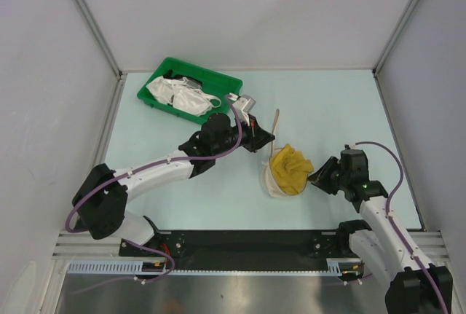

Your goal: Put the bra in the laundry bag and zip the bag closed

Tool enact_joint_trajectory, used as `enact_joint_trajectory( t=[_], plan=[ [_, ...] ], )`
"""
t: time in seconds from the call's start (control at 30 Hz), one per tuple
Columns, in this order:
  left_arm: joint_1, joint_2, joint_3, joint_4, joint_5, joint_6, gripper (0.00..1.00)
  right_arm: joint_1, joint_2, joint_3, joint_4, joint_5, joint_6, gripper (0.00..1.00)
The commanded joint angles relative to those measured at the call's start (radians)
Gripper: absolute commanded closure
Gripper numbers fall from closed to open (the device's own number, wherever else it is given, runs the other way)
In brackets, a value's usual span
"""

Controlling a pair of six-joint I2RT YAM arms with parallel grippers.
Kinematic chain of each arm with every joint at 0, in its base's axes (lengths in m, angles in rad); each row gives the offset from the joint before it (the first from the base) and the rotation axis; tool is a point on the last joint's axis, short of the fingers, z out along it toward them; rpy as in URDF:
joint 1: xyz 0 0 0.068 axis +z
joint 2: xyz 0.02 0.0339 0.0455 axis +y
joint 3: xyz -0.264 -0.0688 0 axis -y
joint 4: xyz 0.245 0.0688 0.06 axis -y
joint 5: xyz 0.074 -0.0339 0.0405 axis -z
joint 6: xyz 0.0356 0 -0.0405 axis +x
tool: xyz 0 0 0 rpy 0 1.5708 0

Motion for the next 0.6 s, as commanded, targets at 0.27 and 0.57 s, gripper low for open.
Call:
enact_joint_trajectory(
  t=[0.27,0.57],
  plan=[
    [0.003,-0.024,0.041,0.026,0.016,0.016,1.0,0.026,0.067,-0.022,0.11,0.006,0.008,0.78],
    [0.003,-0.033,0.058,0.019,0.023,0.013,1.0,0.035,0.066,-0.033,0.123,0.019,0.009,1.0]
  ],
)
